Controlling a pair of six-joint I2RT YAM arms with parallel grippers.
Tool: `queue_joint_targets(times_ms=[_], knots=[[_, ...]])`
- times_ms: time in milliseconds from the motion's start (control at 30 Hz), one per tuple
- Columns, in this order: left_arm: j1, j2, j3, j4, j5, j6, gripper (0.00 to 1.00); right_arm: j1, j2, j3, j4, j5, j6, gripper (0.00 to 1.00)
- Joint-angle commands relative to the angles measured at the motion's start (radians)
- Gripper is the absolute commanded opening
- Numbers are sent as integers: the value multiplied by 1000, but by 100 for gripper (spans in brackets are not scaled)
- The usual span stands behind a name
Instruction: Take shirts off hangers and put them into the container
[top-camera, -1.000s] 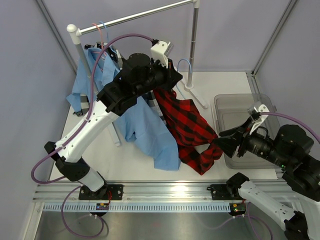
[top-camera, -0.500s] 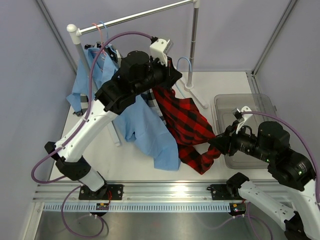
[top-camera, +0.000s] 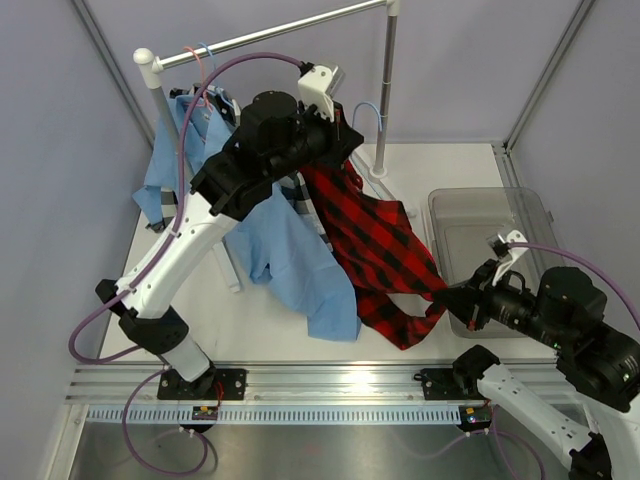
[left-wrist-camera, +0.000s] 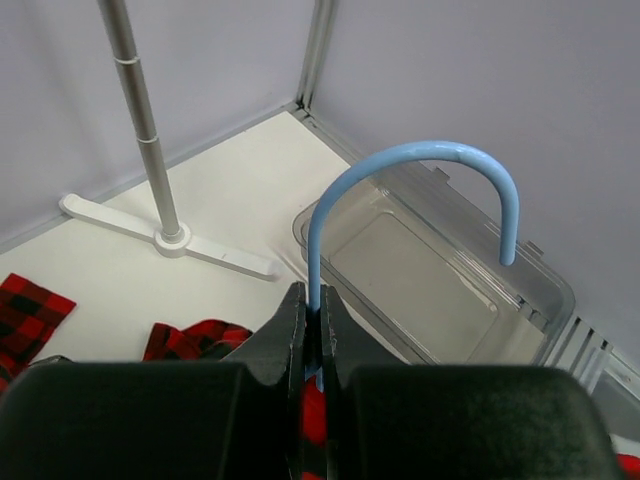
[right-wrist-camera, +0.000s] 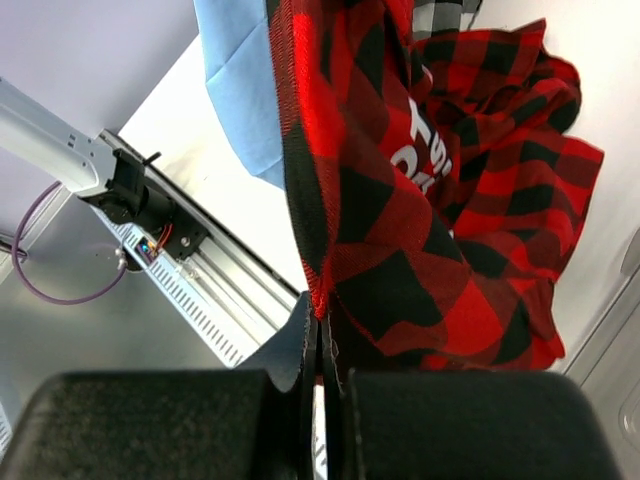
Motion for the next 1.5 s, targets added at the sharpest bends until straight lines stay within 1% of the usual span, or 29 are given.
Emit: queue_joint_targets(times_ms=[0,67,167,200,233,267,300,333,367,400,533,633,700,767,867,900,967,1033,1067,1167,1200,1267,1300,1333,1433,1467], knots=[[47,11,83,79,-26,24,0,4,-62,49,-106,2,57,0],[64,27,134,71,-23,16,0,4,-90,46,-146,-21,83,0],[79,56,207,59,40,-37,0,4,-144,7,-168,-34,123,0],[79,59,215,60,92,-59,0,4,-162,-13,-159,-49,131,0],[79,56,217,82,118,-109,0,4,-167,-39,-128,-57,140,0],[79,54,215,97,153,-140,0,4,-171,-99,-104,-67,162,0],[79,53,214,112,218,-172,0,3,-176,-131,-79,-95,174,0],[79,51,212,146,247,-229,0,4,-176,-180,-27,-107,180,0],[79,51,212,157,269,-244,0,3,-176,-198,-4,-120,195,0],[79,50,214,163,275,-252,0,3,-184,-207,13,-144,200,0],[88,42,237,131,186,-229,0,4,-239,-196,24,-170,254,0],[94,35,203,173,195,-274,0,3,-245,-207,21,-175,278,0],[93,42,197,192,223,-313,0,4,-244,-234,70,-209,306,0],[93,50,203,210,247,-350,0,4,-254,-285,110,-192,349,0],[93,42,174,289,341,-445,0,4,-235,-362,220,-193,409,0],[93,39,177,302,359,-487,0,3,-231,-385,273,-184,424,0],[93,27,189,349,390,-528,0,3,-245,-449,303,-132,461,0],[96,21,218,326,375,-522,0,4,-305,-475,303,-72,496,0],[101,21,262,306,349,-512,0,4,-398,-484,302,-31,511,0],[151,19,289,263,338,-499,0,3,-521,-456,198,30,533,0],[176,18,283,261,338,-499,0,3,-553,-424,130,34,536,0],[194,12,260,269,353,-519,0,1,-573,-396,69,34,541,0],[202,8,225,295,364,-530,0,0,-573,-388,33,31,544,0],[203,5,208,313,375,-541,0,0,-572,-386,29,28,541,0],[191,-8,154,362,431,-596,0,-3,-528,-409,93,8,522,0],[185,-15,140,370,472,-606,0,-3,-456,-417,135,-3,516,0]])
